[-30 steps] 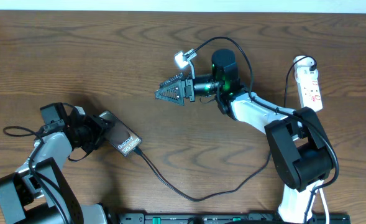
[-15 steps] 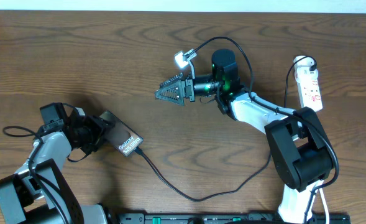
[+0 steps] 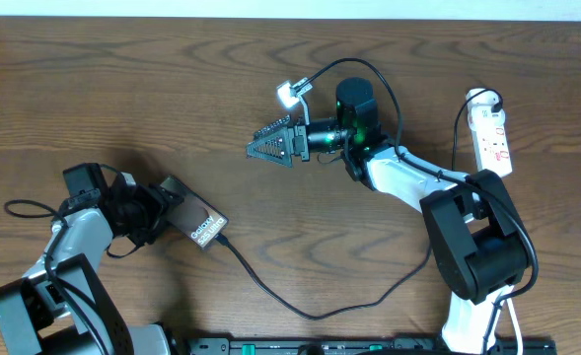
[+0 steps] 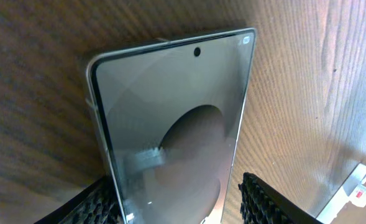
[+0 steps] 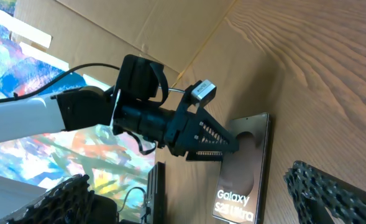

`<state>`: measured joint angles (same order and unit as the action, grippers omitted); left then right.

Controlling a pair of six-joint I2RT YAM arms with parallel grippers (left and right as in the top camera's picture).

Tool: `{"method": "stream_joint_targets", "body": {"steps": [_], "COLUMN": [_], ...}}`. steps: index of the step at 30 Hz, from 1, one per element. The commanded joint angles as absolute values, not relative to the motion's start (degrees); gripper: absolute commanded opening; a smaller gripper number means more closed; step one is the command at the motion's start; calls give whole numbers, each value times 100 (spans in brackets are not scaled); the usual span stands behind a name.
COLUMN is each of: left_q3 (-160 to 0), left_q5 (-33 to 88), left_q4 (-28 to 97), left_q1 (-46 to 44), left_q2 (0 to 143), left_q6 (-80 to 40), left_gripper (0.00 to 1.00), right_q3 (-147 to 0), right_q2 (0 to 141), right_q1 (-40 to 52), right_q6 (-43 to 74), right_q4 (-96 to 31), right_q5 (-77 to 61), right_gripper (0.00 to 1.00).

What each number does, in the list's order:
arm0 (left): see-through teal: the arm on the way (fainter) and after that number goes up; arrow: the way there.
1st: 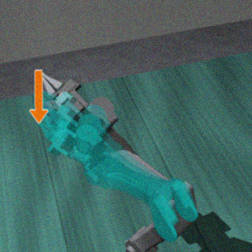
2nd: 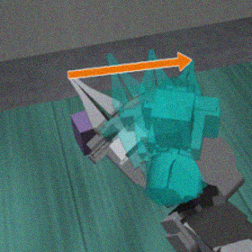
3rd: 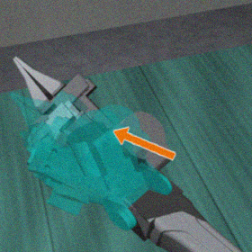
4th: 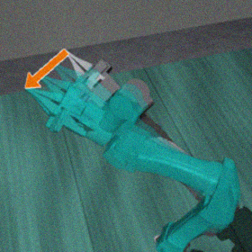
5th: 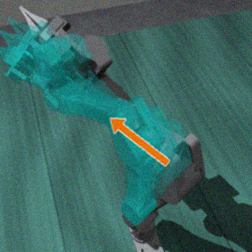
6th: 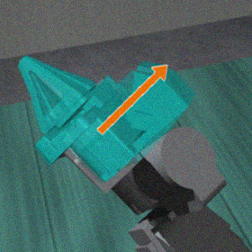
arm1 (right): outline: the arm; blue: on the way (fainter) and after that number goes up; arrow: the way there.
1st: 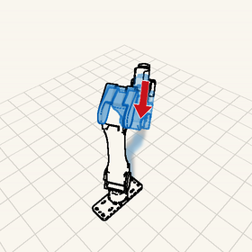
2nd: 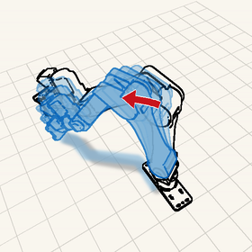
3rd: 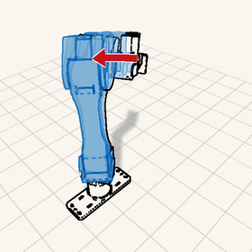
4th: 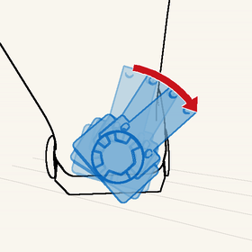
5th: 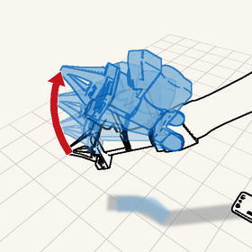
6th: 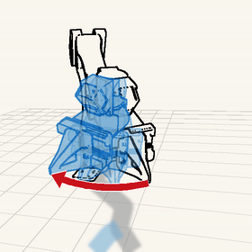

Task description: Plug charger to phone and switch on socket

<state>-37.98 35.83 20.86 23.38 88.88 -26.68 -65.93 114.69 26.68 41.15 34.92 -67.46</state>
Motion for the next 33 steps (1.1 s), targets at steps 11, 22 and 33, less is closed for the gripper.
{"method": "stream_joint_targets", "body": {"steps": [11,22,33], "left_q3": [-3568,-3568,-3568], "left_q5": [2587,2585,2587], "left_q4": [2506,2637,2744], "left_q1": [2344,2344,2344], "left_q2": [9098,9098,9098], "left_q6": [-2591,-2591,-2593], "left_gripper": [65,67,81], "right_q3": [-6667,-6667,-6667], "right_q2": [11365,11365,11365], "right_q1": [2668,2668,2668], "right_q6": [3994,3994,3997], "right_q4": [3492,3489,3489], "right_q5": [-6766,-6766,-6766], "right_gripper": [99,99,99]}}
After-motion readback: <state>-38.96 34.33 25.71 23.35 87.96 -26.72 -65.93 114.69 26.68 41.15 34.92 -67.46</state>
